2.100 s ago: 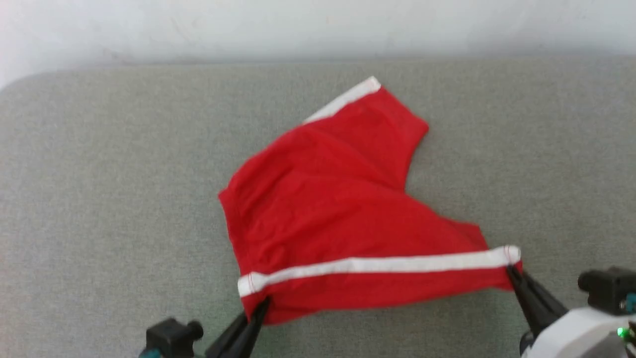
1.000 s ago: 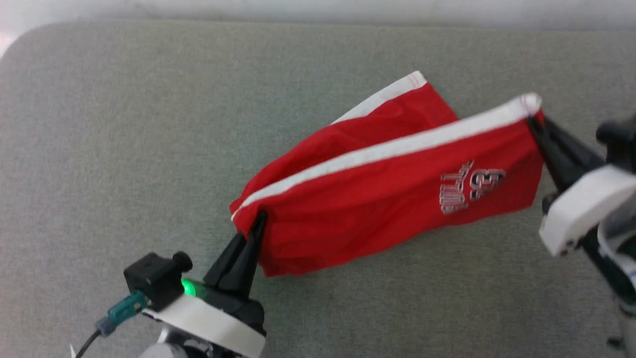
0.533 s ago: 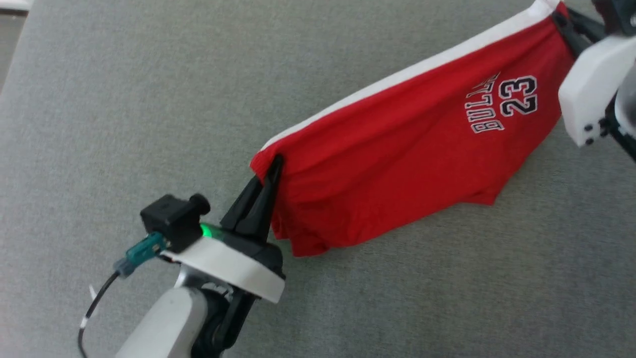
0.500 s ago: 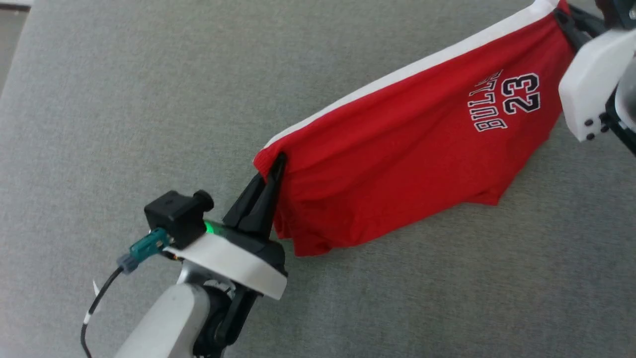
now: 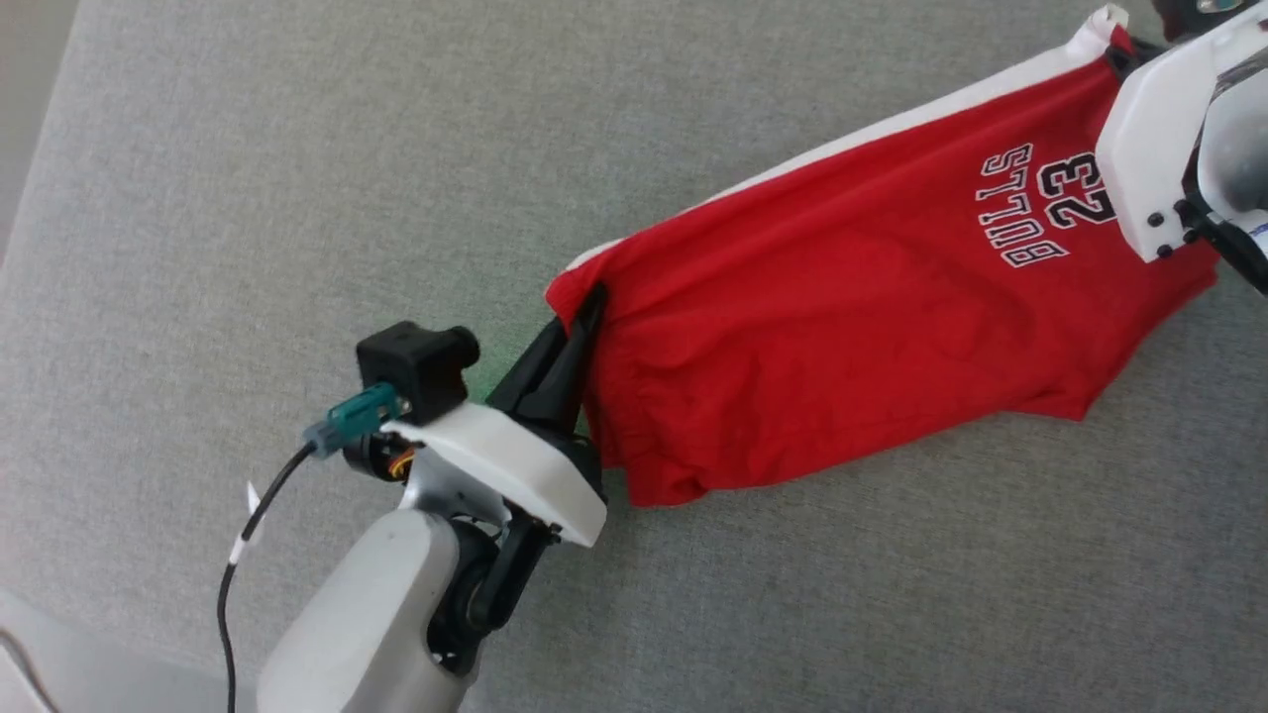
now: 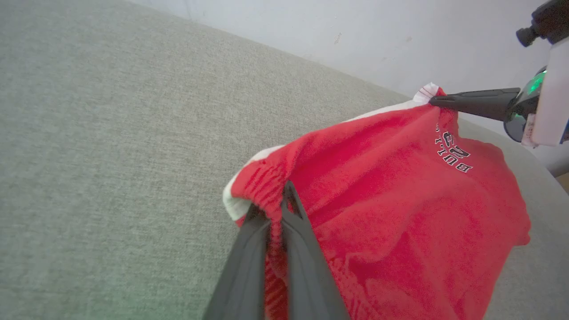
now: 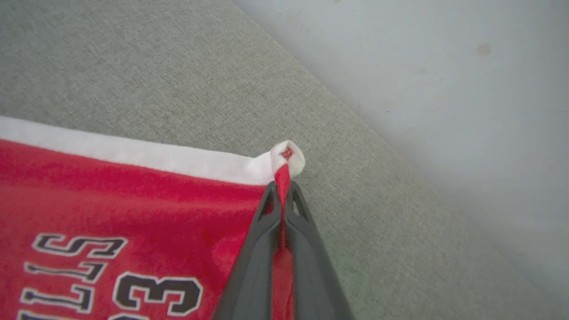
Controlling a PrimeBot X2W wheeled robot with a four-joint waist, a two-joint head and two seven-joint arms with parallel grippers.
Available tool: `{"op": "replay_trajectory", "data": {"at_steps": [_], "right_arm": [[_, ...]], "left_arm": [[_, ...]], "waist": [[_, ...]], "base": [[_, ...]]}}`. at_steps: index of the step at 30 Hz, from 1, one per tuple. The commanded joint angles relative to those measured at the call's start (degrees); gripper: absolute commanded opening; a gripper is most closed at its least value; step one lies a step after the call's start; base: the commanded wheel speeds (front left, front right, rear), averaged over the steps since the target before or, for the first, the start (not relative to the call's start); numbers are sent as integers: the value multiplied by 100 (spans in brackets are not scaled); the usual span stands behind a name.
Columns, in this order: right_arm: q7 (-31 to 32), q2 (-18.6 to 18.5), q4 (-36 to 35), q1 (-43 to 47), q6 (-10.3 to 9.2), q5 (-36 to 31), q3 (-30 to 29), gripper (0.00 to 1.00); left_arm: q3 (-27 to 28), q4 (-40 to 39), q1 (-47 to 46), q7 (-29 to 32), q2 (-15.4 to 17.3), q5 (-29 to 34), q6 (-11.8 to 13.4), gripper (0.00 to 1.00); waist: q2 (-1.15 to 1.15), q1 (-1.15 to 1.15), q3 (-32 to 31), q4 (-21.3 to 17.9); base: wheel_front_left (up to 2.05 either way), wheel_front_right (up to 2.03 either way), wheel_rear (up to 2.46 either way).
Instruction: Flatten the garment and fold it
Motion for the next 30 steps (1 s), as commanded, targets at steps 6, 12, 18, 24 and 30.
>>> {"op": "replay_trajectory", "data": {"at_steps": [6, 12, 18, 24, 30], "right_arm": [[-90, 14, 308, -84, -6, 112, 136, 18], [-183, 15, 424, -154, -6, 172, 221, 100], [-431, 47, 541, -114, -6, 305, 242, 100], [-794, 100, 485, 132, -6, 484, -46, 100], [-1611, 376, -64, 806, -6, 293, -952, 100]], "left_arm": [[-70, 255, -279, 211, -122, -104, 33, 10], [-104, 329, -351, 278, -147, -148, 7, 64], [-70, 372, -306, 245, -127, -200, 21, 100], [10, 252, -148, 110, -27, -168, 115, 100], [221, -112, 219, -357, 134, 56, 425, 100]], "waist": [[0, -1, 138, 43], [0, -1, 144, -3], [0, -1, -40, -69], [0, -1, -437, -114], [0, -1, -900, -170]], "base": [[0, 0, 0], [0, 0, 0], [0, 0, 0], [0, 0, 0], [0, 0, 0]]}}
